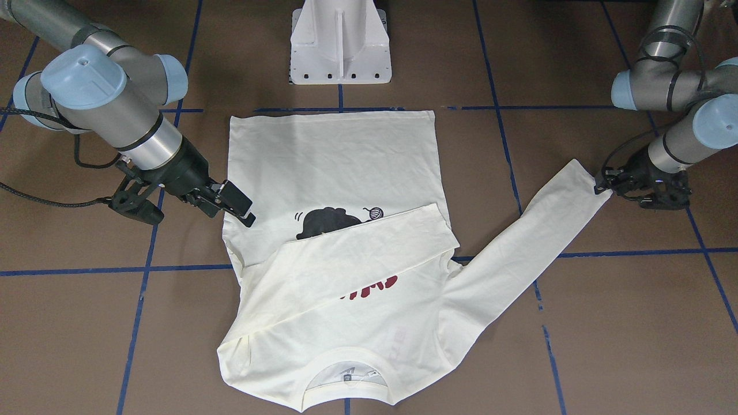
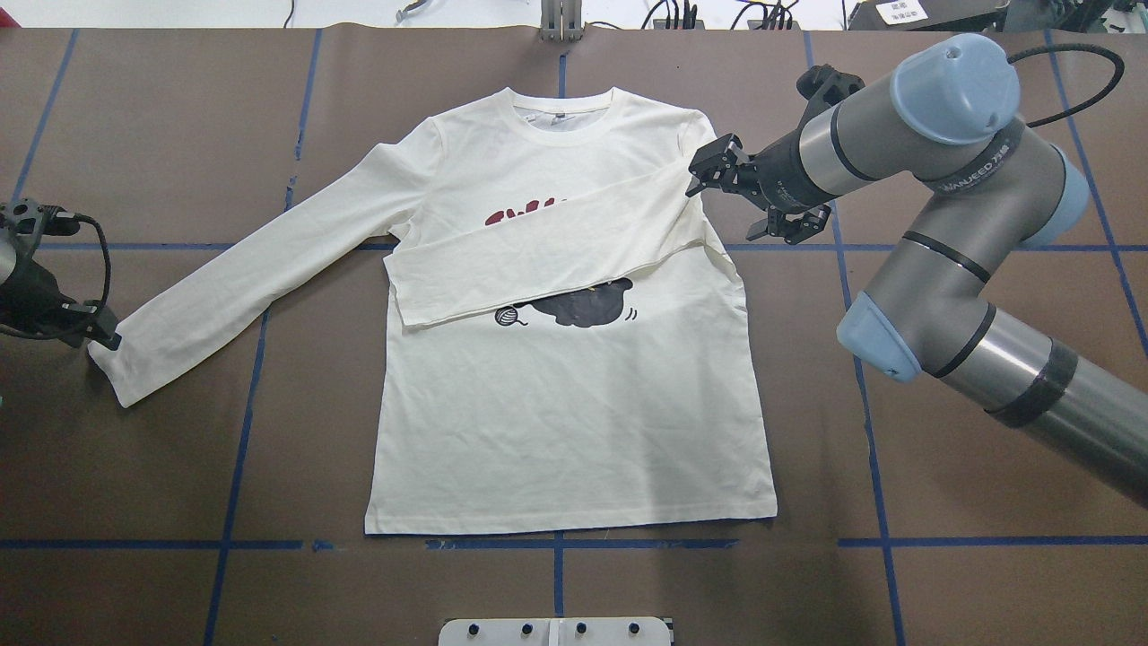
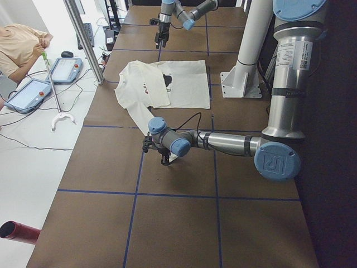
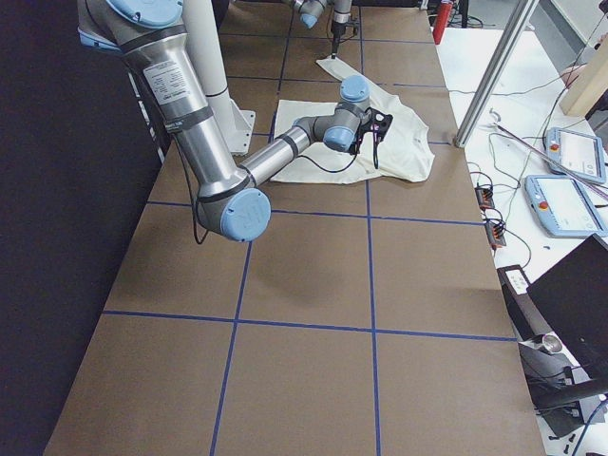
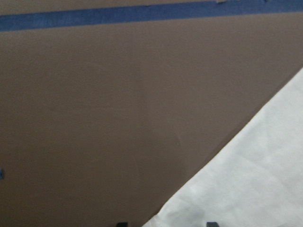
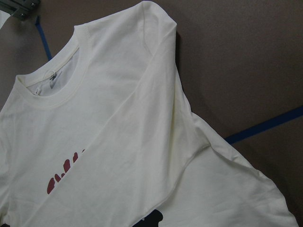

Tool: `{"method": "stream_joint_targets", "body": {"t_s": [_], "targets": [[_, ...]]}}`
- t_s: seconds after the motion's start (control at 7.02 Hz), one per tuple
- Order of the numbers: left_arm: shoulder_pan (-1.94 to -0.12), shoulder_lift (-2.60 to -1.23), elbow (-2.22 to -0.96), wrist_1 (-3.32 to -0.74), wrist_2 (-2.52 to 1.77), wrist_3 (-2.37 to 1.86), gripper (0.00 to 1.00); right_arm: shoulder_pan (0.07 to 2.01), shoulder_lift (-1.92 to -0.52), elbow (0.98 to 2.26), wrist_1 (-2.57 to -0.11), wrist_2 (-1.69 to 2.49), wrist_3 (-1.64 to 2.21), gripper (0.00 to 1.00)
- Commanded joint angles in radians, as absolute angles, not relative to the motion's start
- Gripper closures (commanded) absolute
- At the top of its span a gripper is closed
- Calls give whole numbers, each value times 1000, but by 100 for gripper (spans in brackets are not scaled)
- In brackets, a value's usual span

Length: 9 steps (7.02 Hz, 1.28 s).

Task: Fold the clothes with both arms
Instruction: 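Release the sleeve and lift the right gripper while the left gripper reaches the cuff, then grasp the other sleeve cuff with the left gripper and fold it across the shirt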

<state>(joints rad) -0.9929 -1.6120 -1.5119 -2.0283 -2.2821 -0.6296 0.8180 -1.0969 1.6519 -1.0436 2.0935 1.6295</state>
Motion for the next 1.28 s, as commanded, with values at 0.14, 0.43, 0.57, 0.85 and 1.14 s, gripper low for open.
{"method": "stream_joint_targets", "body": {"t_s": [0.14,0.43,0.57,0.85,1.14], "targets": [[-991,-1614,-1512,-2026,-2244,-640,100,804,-1091,1649,-1043,2092,1629,1],[-992,-1617,-1666,-1953,-2255,-643,100,807,-1092,1654,-1037,2094,1626,1],[-999,-1705,-1757,-1787,-2255,-649,100,824,-1097,1663,-1038,2103,1625,1],[-997,-2052,-1772,-1541,-2255,-884,100,868,-1199,1760,-1037,2114,1618,0],[-927,-2351,-1635,-1665,-2249,-1291,100,928,-1288,1810,-1037,2189,1571,0]]}}
